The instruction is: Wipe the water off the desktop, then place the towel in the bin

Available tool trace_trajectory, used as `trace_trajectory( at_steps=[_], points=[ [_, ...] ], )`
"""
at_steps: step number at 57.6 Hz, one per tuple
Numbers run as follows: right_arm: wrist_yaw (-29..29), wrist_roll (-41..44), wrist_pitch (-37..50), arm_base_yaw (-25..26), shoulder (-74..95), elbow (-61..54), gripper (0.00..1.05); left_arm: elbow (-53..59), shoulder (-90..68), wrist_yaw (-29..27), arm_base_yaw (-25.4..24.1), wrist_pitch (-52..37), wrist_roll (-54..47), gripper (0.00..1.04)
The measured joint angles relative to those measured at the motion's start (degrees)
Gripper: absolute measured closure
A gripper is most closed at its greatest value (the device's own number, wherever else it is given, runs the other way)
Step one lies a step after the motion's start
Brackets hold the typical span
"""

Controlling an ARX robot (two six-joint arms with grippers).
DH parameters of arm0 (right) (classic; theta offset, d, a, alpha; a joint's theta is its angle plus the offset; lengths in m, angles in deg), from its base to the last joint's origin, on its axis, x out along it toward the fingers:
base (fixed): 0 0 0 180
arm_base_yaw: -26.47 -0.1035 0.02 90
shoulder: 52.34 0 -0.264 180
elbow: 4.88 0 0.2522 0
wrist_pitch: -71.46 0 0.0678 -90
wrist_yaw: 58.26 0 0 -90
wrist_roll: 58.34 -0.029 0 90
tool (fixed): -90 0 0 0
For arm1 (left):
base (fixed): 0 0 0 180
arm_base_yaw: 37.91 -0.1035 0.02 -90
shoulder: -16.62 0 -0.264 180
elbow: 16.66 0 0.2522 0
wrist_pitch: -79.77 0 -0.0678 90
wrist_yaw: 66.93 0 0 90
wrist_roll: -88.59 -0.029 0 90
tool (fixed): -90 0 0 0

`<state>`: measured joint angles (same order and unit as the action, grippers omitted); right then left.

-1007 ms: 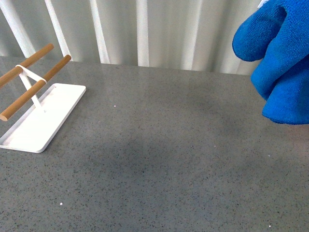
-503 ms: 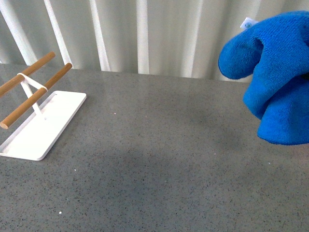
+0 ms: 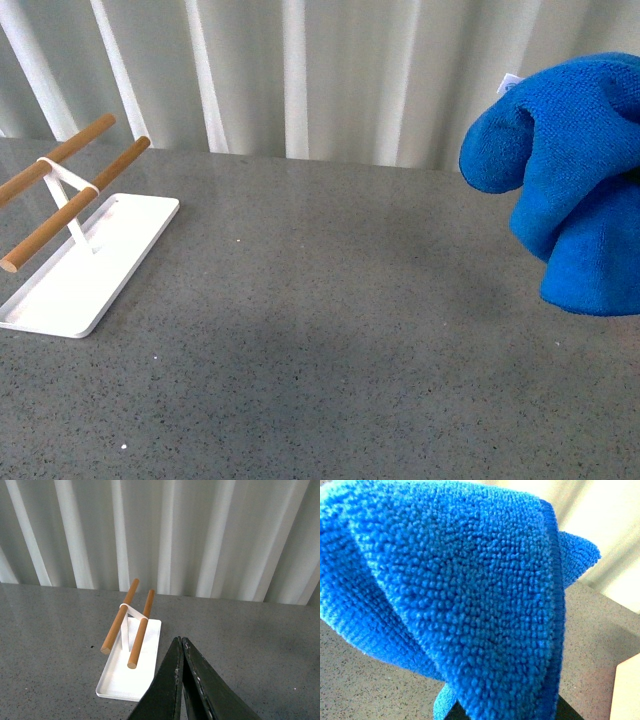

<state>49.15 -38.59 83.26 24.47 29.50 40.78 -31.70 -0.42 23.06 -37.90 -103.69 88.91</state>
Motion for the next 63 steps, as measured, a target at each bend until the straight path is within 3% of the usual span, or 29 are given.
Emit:
trace_trajectory(
  at_steps=[27, 33, 44, 56, 63],
  points=[
    [-3.63, -0.04, -2.86, 0.72, 1.86, 2.8, 1.0, 0.0, 6.97, 0.0, -0.02, 6.95, 0.0, 1.01],
    [-4.74, -0.35, -3.54, 0.68, 2.49, 3.58, 1.0, 0.0, 14.34, -0.02, 0.0, 16.24, -0.04, 1.01],
    [-6.84, -1.2, -5.49, 0.33, 3.8, 4.9, 1.0, 0.0, 16.81, 0.02, 0.0, 17.11, 0.02, 1.0],
    [-8.94, -5.9, -10.19, 0.0, 8.07, 8.72, 1.0, 0.0, 16.81, 0.0, 0.0, 17.14, -0.04, 0.68],
    [-10.62, -8.46, -11.06, -0.39, 13.81, 10.82, 1.0, 0.0, 16.81, 0.0, 0.0, 17.14, -0.04, 0.43]
  ],
)
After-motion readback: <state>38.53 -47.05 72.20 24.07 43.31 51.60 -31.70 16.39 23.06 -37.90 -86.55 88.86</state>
